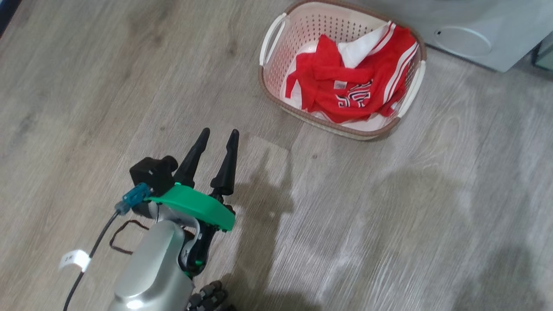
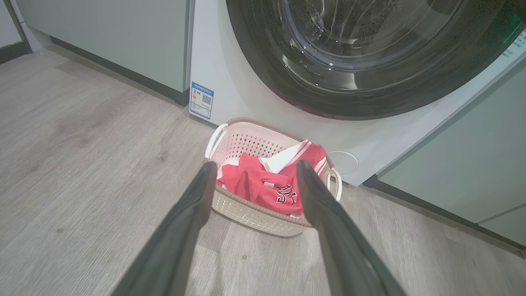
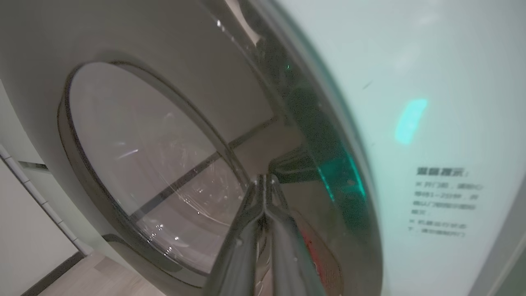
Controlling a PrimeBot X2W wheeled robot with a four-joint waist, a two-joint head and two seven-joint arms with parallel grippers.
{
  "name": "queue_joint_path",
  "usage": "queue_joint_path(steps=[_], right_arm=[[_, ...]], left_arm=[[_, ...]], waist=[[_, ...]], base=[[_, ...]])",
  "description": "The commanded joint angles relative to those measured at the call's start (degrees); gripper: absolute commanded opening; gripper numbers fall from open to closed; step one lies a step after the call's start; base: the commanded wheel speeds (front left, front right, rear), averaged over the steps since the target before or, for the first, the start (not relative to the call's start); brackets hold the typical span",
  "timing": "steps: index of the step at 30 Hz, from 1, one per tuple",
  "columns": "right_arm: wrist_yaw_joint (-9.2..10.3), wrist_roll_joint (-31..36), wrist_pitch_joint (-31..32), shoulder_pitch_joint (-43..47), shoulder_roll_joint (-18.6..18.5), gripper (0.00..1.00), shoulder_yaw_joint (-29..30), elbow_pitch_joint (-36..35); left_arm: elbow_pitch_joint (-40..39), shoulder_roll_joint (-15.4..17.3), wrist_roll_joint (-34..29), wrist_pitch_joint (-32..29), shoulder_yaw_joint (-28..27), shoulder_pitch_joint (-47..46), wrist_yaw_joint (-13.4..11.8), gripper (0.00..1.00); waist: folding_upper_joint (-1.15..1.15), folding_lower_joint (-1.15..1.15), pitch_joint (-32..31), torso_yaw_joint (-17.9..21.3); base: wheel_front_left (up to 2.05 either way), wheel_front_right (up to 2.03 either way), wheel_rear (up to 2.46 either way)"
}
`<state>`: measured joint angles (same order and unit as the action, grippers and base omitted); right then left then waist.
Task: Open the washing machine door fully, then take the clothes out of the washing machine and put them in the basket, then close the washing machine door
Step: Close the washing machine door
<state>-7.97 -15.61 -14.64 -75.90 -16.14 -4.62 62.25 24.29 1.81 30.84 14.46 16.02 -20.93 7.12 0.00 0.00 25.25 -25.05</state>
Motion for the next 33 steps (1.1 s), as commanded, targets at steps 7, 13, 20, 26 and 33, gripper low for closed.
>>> queue_joint_path(steps=[7, 13, 20, 26, 33], right_arm=[[0.48, -4.6, -0.4, 15.1, 4.6, 0.00, -0.5, -10.2], [0.48, -8.7, -0.4, 27.3, 5.8, 1.00, -1.3, -15.6], [0.48, -10.3, -0.4, 42.7, 8.4, 1.00, 1.2, -23.5], [0.48, -7.5, -0.4, 52.8, 10.0, 1.00, 3.1, -32.2], [0.48, -5.3, -0.4, 63.2, 11.3, 1.00, 4.2, -41.2]], left_arm=[[0.2, 1.4, -4.3, 0.5, -6.4, 3.2, 0.4, 1.00], [1.0, 4.0, -6.4, 0.5, -8.2, 5.7, 0.4, 1.00], [3.2, 7.3, -6.1, 0.5, -11.3, 6.9, 0.4, 1.00], [4.4, 8.3, -7.9, 0.5, -14.7, 4.6, 0.4, 1.00], [4.6, 7.3, -7.1, 0.5, -16.8, 4.2, 0.4, 1.00]], waist=[[0.00, 0.00, -10.1, 2.7], [0.00, 0.00, -17.5, 5.3], [0.00, 0.00, -24.7, 10.2], [0.00, 0.00, -26.6, 14.4], [0.00, 0.00, -27.1, 19.5]], base=[[0.00, 0.00, 0.00], [0.00, 0.00, 0.00], [0.00, 0.00, 0.00], [0.00, 0.00, 0.00], [0.00, 0.00, 0.00]])
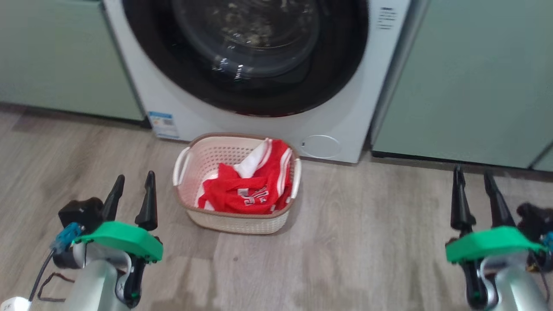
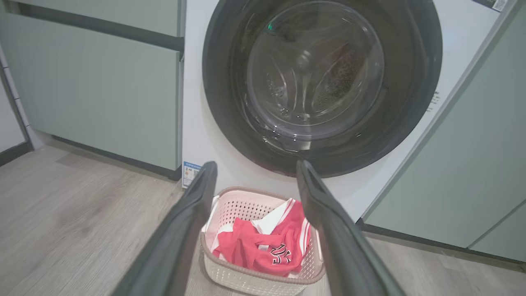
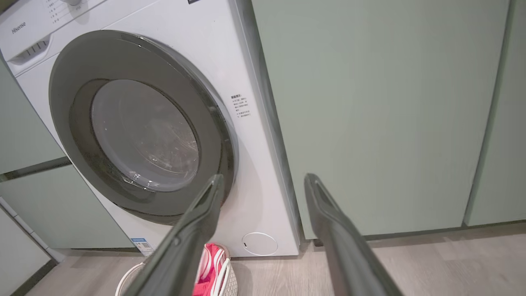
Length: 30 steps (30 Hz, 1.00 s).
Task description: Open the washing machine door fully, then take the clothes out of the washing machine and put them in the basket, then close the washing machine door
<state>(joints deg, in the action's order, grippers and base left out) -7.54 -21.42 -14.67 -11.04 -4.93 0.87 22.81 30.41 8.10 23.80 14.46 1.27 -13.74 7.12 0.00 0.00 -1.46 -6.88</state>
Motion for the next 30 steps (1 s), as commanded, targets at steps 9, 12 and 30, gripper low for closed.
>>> queue_joint_path(steps=[9, 12, 30], right_arm=[[0.05, 0.6, -0.3, 6.4, -0.5, 1.00, -0.5, -7.7], [0.05, 0.9, -0.3, 7.7, -0.6, 1.00, 0.5, -8.5], [0.05, 5.7, -0.3, 9.5, -0.2, 1.00, 0.9, -10.2]], left_arm=[[0.1, 0.1, -1.4, 0.5, -4.6, -2.1, 0.4, 1.00], [0.4, 0.0, -1.9, 0.5, -4.5, -1.7, 0.4, 1.00], [-1.4, -1.2, -10.5, 0.5, -7.0, 0.4, 0.4, 1.00]], waist=[[0.00, 0.00, -0.4, 5.7], [0.00, 0.00, -0.4, 6.5], [0.00, 0.00, -0.9, 7.3]], base=[[0.00, 0.00, 0.00], [0.00, 0.00, 0.00], [0.00, 0.00, 0.00]])
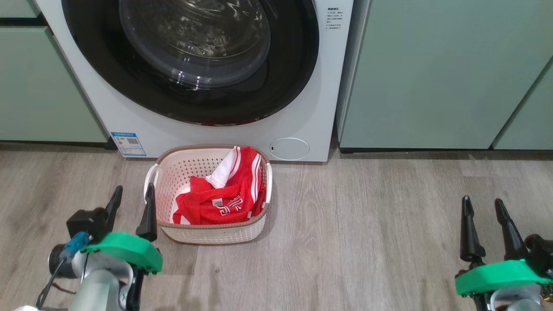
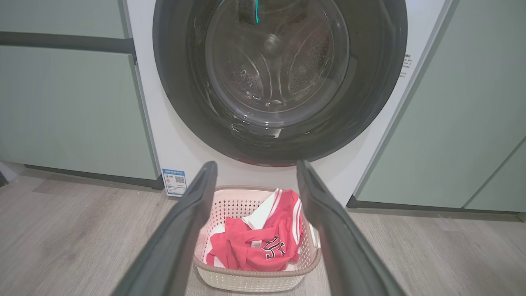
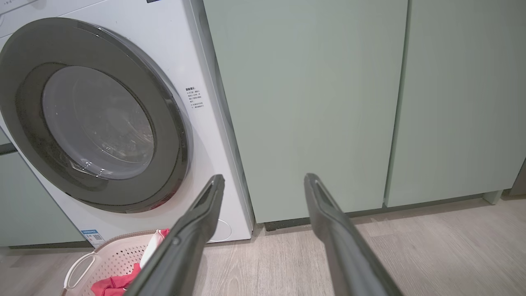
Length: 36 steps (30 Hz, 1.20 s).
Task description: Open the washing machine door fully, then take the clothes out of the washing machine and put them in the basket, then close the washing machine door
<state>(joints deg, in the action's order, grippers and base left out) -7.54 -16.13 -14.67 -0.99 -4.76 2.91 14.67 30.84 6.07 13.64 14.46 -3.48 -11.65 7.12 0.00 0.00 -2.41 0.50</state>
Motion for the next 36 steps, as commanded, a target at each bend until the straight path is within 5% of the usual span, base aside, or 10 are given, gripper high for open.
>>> queue_joint_path(steps=[1, 15, 16, 21, 36], right_arm=[[0.05, 0.5, -0.3, -0.6, -0.4, 1.00, -1.1, -2.1], [0.05, 0.9, -0.3, -0.7, -0.6, 1.00, -0.8, -1.6], [0.00, 0.5, 0.0, 0.0, 0.0, 0.00, 0.2, 0.4], [0.00, 0.4, 0.1, 1.7, 0.7, 0.00, -0.3, 5.3], [0.01, -8.1, 2.5, 0.9, 0.8, 0.00, 0.2, 4.6]], left_arm=[[-1.8, 0.8, -0.4, 0.5, -2.3, -1.7, 0.4, 1.00], [1.0, 1.2, 0.1, 0.5, -2.0, -2.0, 0.4, 1.00], [3.0, -0.2, 0.1, 0.0, 0.1, 0.3, 0.0, 0.00], [7.0, -1.5, 0.2, -0.3, 0.5, 4.7, -0.1, 0.00], [4.3, -1.7, 8.9, -2.7, 0.0, 4.7, 0.0, 0.00]], waist=[[0.00, 0.00, 0.0, -0.1], [0.00, 0.00, -0.4, 0.1], [0.00, 0.00, -0.4, 0.1], [0.00, 0.00, -0.4, 0.2], [0.00, 0.00, -0.1, 0.1]], base=[[0.00, 0.00, 0.00], [0.00, 0.00, 0.00], [0.00, 0.00, 0.00], [0.00, 0.00, 0.00], [0.00, 0.00, 0.00]])
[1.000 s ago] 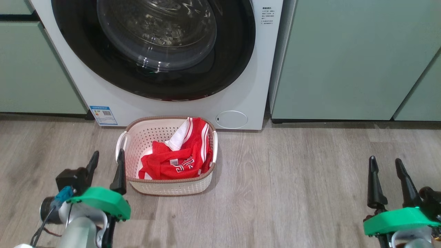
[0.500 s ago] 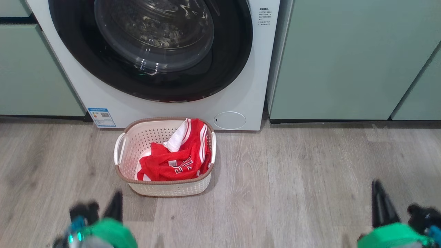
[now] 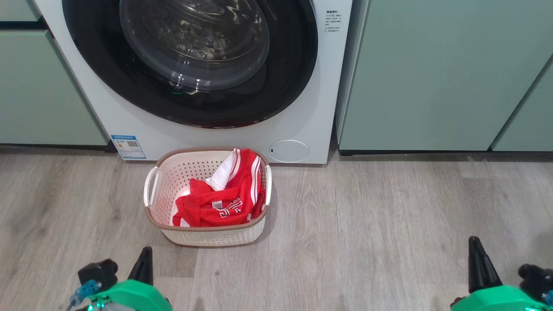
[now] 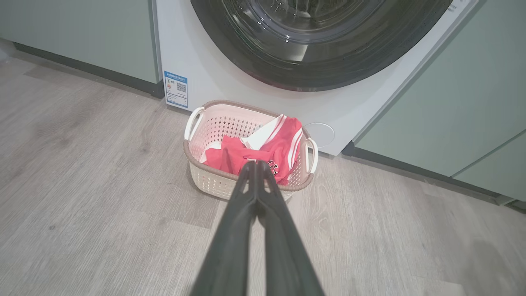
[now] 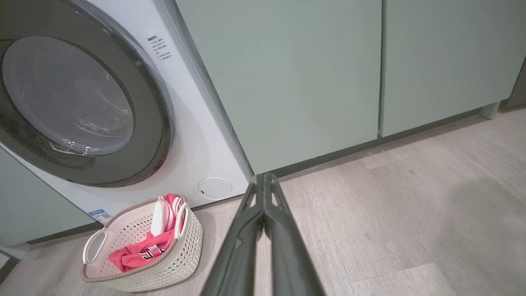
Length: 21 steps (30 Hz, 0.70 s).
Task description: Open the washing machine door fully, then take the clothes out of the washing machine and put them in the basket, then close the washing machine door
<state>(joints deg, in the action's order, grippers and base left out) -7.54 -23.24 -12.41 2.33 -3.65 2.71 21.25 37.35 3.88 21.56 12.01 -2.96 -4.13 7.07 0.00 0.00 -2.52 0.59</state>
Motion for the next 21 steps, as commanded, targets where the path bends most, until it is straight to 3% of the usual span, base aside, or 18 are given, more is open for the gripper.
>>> queue_joint_path(steps=[1, 21], right_arm=[[0.01, -1.7, 0.4, -2.5, -0.3, 0.00, 0.4, -2.0], [0.02, -13.9, 3.8, -3.5, -0.1, 0.00, 1.0, -3.0]], left_arm=[[-2.4, 0.5, 1.7, -0.4, -0.5, -2.8, 0.1, 0.00], [-6.2, 0.2, 14.2, -3.6, -1.0, -2.6, 0.1, 0.00]], waist=[[0.00, 0.00, 0.0, 0.0], [0.00, 0.00, 0.5, -0.1]], base=[[0.00, 0.00, 0.00], [0.00, 0.00, 0.00]])
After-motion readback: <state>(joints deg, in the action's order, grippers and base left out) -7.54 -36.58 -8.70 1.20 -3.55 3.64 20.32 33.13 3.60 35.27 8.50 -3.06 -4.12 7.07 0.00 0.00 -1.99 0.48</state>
